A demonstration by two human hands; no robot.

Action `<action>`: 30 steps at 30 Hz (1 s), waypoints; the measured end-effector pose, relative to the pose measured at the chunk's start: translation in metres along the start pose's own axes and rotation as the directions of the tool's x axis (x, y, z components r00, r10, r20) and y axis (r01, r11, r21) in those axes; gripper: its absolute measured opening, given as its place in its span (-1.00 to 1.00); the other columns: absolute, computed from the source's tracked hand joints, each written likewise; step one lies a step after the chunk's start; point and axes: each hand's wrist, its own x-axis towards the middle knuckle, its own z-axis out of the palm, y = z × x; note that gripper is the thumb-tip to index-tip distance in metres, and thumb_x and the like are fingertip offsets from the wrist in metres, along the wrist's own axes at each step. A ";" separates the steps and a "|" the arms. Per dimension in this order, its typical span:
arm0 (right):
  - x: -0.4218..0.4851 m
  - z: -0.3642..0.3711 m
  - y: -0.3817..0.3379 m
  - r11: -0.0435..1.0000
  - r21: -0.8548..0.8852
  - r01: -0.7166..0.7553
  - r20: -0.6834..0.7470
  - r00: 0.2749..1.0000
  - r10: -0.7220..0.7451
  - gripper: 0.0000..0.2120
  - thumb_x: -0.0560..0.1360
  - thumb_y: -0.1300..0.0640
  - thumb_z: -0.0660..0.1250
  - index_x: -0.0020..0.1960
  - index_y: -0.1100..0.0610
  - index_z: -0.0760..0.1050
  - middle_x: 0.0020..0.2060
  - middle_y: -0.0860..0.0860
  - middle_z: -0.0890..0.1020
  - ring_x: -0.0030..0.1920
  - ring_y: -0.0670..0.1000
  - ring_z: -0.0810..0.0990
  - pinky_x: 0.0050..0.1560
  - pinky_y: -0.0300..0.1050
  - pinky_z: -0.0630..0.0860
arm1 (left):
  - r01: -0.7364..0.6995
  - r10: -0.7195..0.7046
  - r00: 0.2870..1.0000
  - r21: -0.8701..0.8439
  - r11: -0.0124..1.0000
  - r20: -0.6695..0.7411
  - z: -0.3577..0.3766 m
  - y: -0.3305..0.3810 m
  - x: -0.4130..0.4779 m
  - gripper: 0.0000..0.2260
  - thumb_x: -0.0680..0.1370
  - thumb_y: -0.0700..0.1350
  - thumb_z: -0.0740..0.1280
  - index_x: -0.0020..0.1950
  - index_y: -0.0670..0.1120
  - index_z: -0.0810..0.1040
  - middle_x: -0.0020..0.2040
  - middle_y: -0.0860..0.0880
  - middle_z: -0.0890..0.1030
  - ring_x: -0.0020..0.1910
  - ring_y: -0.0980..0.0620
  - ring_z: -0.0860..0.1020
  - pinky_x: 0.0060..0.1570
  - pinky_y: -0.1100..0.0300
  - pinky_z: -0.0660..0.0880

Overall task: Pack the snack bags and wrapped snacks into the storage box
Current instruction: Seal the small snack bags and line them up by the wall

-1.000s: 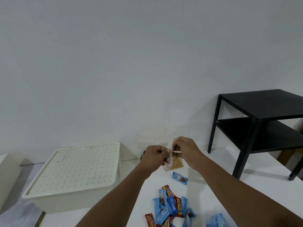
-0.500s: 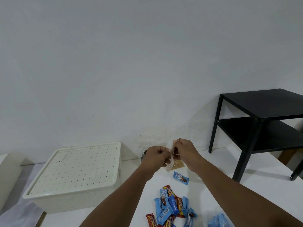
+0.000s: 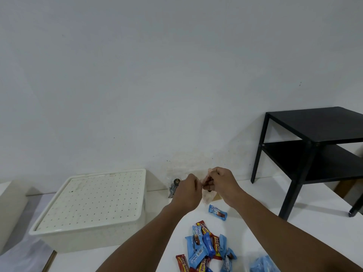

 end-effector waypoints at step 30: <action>0.066 -0.051 0.059 0.929 -0.359 -0.094 0.158 0.974 0.160 -0.54 0.48 0.30 0.40 0.26 -0.01 0.33 0.02 -0.06 0.50 -0.04 0.00 0.54 -0.40 -0.20 0.54 | 0.012 0.005 0.994 -0.151 0.988 0.110 0.020 -0.053 0.061 -0.82 0.68 -0.07 0.14 -0.06 -0.09 0.44 -0.17 -0.06 0.57 -0.32 0.05 0.57 -0.33 0.26 0.51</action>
